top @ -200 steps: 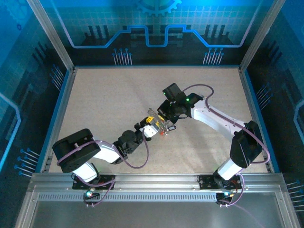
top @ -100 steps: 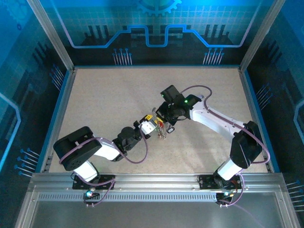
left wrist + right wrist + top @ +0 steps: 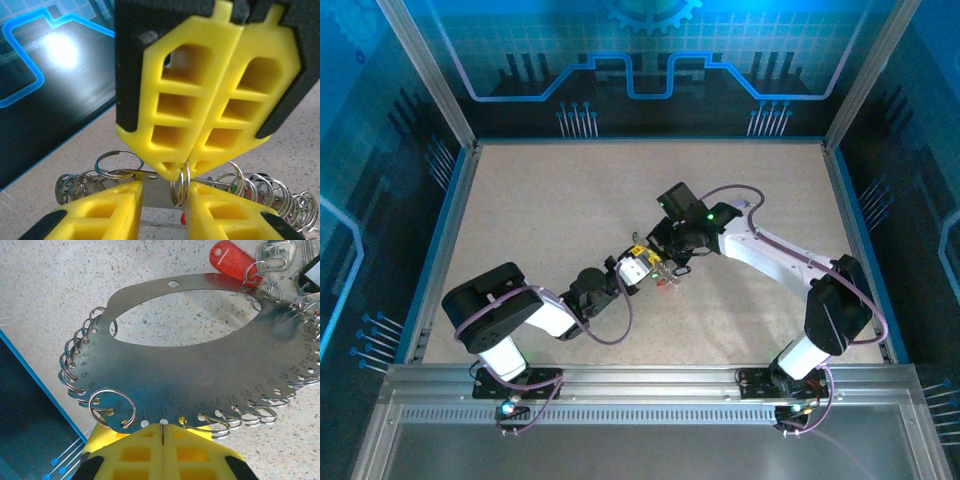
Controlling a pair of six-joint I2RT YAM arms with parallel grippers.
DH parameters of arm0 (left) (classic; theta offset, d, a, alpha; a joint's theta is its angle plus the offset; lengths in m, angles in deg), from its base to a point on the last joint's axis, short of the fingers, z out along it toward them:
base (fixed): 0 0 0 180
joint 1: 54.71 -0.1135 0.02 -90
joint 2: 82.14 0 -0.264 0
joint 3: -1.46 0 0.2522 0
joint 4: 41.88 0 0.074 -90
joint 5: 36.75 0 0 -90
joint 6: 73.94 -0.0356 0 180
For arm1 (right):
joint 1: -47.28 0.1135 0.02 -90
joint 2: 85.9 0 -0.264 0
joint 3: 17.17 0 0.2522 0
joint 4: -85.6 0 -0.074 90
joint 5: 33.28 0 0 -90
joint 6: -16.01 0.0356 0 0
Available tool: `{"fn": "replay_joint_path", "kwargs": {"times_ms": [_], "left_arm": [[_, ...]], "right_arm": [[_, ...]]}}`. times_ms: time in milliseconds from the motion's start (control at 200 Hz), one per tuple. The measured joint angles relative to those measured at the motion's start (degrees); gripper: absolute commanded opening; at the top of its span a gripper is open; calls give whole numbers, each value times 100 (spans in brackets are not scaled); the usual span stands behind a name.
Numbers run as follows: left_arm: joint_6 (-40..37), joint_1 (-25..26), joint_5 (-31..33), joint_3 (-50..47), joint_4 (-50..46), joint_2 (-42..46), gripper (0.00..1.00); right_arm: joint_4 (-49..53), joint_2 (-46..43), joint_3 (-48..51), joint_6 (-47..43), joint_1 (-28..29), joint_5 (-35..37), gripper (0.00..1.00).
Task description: Put the keys on the keyring
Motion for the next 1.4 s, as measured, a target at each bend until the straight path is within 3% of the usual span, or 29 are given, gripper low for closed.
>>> {"fn": "replay_joint_path", "kwargs": {"times_ms": [400,445,515,575,690,815,1016,1191,1401], "left_arm": [[20,-4,-59,4,-31,26,0],[15,-4,-63,4,-37,52,0],[17,-4,-66,4,-44,118,0],[26,-7,-59,4,-55,197,0],[129,-15,-92,4,-74,337,0],[173,-15,-234,4,-66,439,0],[291,-61,-474,2,-66,566,0],[474,-199,-833,2,-306,1025,0],[715,-457,-1532,39,-1331,2035,0]], "right_arm": [[-107,-35,55,109,0,24,0],[-109,-74,68,114,0,33,10],[-168,-155,120,142,4,46,33],[-249,-273,243,109,4,52,44],[-511,-557,529,44,-15,68,52],[-824,-826,669,-317,-118,173,52],[-1626,-1311,761,-1869,-424,258,53],[-2258,-1733,839,-4269,-503,-2,52],[-3606,-2905,2092,-6920,-678,-542,51]]}}
